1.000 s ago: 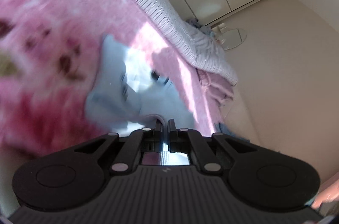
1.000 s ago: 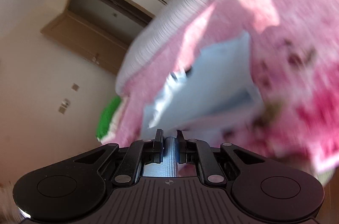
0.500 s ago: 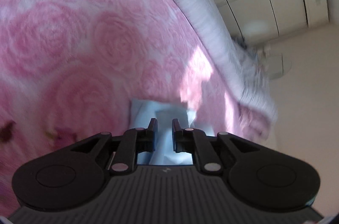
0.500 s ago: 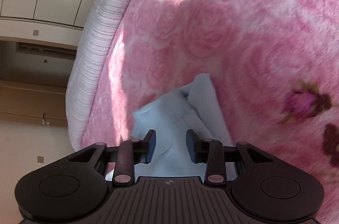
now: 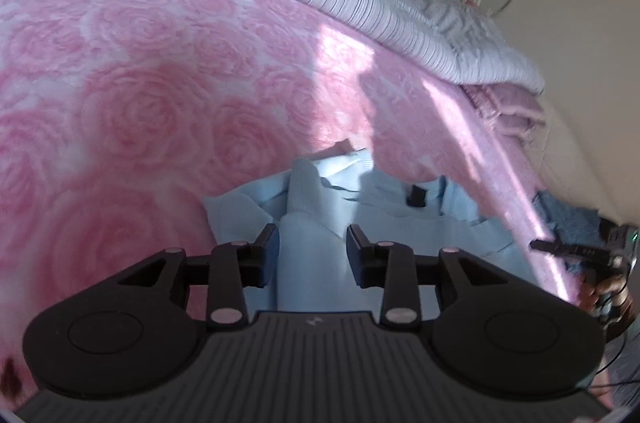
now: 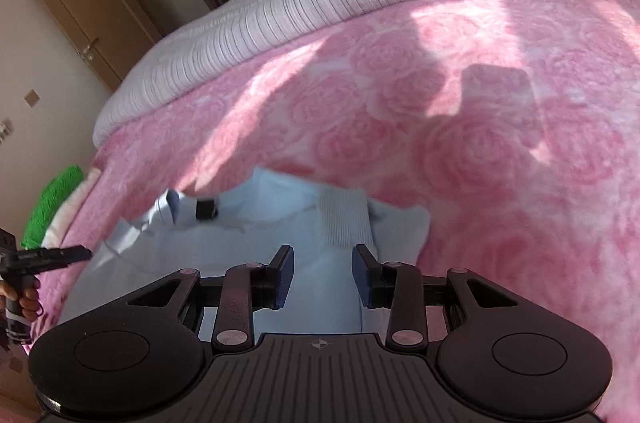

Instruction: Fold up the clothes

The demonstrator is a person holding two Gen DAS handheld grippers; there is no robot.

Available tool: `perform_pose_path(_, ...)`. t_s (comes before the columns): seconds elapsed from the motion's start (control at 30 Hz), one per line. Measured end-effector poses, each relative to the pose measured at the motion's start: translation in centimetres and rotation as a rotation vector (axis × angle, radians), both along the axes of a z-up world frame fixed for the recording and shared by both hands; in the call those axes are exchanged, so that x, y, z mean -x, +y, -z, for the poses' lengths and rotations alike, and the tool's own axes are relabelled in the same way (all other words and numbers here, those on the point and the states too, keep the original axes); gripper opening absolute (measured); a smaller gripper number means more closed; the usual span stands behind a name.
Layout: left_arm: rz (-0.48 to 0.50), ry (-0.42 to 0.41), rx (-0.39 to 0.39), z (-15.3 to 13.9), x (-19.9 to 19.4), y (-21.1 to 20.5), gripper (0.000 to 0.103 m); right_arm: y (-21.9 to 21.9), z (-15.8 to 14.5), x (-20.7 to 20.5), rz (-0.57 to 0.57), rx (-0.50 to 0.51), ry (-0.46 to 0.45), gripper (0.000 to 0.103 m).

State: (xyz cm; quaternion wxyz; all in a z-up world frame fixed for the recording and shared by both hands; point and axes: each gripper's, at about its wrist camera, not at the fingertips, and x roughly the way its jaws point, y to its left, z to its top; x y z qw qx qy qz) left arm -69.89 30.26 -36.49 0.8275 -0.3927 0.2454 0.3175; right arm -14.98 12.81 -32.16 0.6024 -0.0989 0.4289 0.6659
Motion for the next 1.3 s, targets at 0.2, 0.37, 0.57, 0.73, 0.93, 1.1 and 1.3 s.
perform_pose_path(0.2, 0.033, 0.048, 0.032, 1.4, -0.8, 1.1, 0.031, 2.4, 1.5, -0.6, -0.007, 0.052, -0.005, 0.036)
perform_pose_path(0.37, 0.064, 0.042, 0.001, 1.2, -1.1, 0.7, 0.014, 2.7, 2.8, -0.9, -0.003, 0.066, 0.019, 0.036)
perform_pose_path(0.57, 0.007, -0.017, 0.054, 1.6, -0.7, 1.4, 0.022, 2.5, 2.9, -2.9, 0.046, 0.049, 0.149, 0.036)
perform_pose_path(0.73, -0.012, -0.041, 0.073, 1.8, -0.6, 1.7, 0.022, 3.0, 4.2, -4.7, 0.094, 0.071, 0.290, 0.036)
perform_pose_path(0.93, -0.027, -0.046, 0.096, 2.9, -0.7, 2.1, 0.023, 3.5, 5.4, -5.8, 0.131, 0.066, 0.350, 0.036)
perform_pose_path(1.1, 0.002, -0.028, 0.066, 2.7, -1.1, 1.9, 0.014, 4.2, 5.1, -5.0, 0.061, 0.052, 0.276, 0.029)
perform_pose_path(1.3, 0.037, -0.055, -0.017, 1.3, -0.4, 0.6, 0.008, 2.7, 2.6, -2.5, -0.011, -0.052, 0.047, 0.005)
